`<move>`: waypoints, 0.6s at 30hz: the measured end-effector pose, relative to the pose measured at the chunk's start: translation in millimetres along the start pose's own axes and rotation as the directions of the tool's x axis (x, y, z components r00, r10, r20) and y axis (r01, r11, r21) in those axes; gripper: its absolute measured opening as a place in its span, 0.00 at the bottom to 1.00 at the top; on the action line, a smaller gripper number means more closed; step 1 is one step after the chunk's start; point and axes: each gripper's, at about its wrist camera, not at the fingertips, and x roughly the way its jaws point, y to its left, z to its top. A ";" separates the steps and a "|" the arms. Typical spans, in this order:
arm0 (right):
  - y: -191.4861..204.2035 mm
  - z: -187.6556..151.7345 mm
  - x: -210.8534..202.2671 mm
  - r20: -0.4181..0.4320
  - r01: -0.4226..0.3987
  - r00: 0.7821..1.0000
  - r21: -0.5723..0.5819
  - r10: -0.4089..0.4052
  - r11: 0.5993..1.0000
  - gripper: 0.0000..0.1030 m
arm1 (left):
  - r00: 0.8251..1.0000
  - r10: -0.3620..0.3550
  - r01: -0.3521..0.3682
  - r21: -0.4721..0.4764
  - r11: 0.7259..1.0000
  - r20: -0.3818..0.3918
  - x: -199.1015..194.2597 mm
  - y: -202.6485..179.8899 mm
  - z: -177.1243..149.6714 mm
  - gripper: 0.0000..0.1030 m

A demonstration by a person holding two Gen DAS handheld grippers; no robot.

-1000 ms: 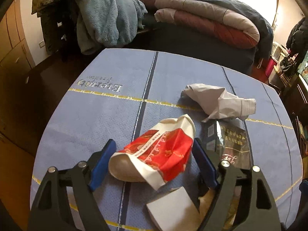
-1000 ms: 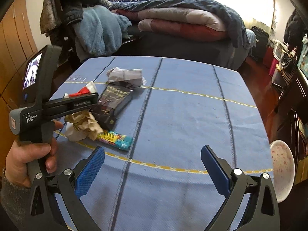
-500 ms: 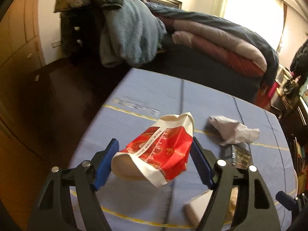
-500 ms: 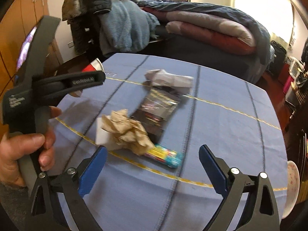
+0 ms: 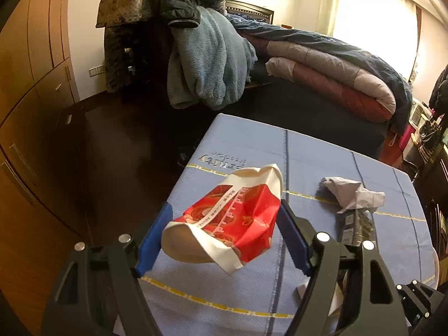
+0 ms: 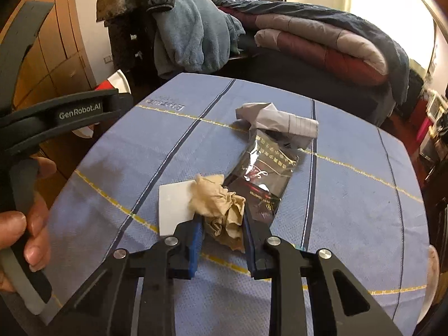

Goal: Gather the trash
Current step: 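Carry the paper bag and tan paper to the wastebasket and release both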

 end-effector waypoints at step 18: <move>-122.0 -58.0 -84.0 0.068 0.068 0.994 0.258 -0.088 0.964 0.26 | 0.966 -0.260 0.250 0.210 0.945 0.017 -63.1 -142.2 -21.7 0.73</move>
